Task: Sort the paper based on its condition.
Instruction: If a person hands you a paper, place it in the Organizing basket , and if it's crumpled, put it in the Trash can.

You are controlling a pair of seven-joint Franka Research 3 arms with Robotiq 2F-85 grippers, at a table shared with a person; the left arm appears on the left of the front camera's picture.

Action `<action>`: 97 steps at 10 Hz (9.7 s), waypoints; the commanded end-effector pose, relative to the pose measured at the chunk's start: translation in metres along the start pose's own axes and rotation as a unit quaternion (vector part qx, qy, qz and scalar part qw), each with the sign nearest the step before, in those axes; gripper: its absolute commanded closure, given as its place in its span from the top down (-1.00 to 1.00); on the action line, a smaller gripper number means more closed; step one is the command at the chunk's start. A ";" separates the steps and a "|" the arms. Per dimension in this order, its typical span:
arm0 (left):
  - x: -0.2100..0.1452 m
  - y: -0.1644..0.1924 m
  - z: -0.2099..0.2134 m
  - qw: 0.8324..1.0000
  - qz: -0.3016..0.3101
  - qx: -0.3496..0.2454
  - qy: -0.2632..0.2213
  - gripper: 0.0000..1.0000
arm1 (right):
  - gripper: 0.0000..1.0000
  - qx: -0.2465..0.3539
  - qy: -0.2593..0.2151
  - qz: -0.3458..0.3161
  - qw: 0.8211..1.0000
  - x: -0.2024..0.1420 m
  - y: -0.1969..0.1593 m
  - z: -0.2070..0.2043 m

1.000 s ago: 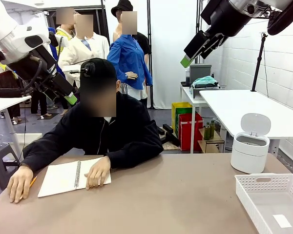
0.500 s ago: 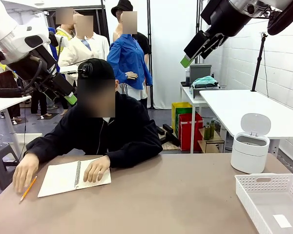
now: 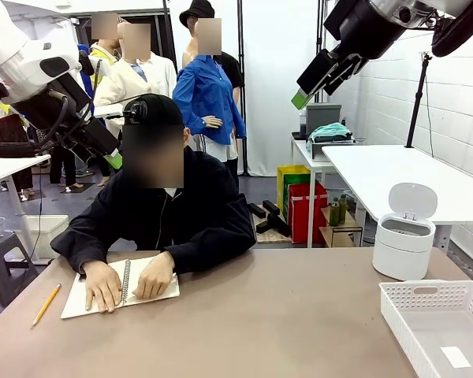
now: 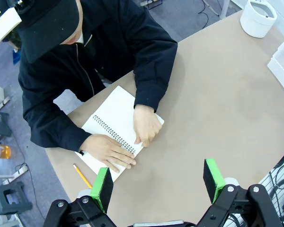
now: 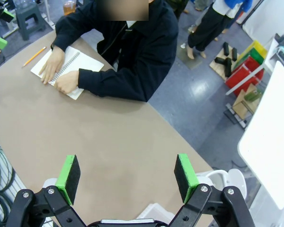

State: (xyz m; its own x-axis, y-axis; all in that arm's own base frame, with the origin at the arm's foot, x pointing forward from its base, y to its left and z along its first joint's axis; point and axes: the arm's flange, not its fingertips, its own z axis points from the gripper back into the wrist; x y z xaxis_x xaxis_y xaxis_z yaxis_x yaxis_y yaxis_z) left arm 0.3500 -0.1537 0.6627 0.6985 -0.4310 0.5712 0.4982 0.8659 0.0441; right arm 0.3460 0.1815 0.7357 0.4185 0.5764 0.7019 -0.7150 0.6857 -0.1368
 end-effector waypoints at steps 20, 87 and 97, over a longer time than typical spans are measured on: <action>0.000 0.001 0.000 1.000 -0.002 0.005 0.001 1.00 | 1.00 0.001 0.000 0.000 1.000 0.000 0.000 0.000; 0.000 0.001 0.000 1.000 -0.002 0.005 0.001 1.00 | 1.00 0.054 0.312 -0.134 0.939 -0.113 -0.031 -0.180; 0.000 0.001 0.000 1.000 -0.002 0.005 0.001 1.00 | 1.00 0.037 0.281 -0.079 0.956 -0.122 -0.026 -0.248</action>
State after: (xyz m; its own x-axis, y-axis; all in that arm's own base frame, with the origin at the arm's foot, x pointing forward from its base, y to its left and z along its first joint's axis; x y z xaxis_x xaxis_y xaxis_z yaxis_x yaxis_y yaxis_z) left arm 0.3502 -0.1540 0.6623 0.6988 -0.4316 0.5704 0.4985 0.8658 0.0443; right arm 0.4519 0.2033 0.4800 0.7459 0.6308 0.2139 -0.6470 0.7625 0.0077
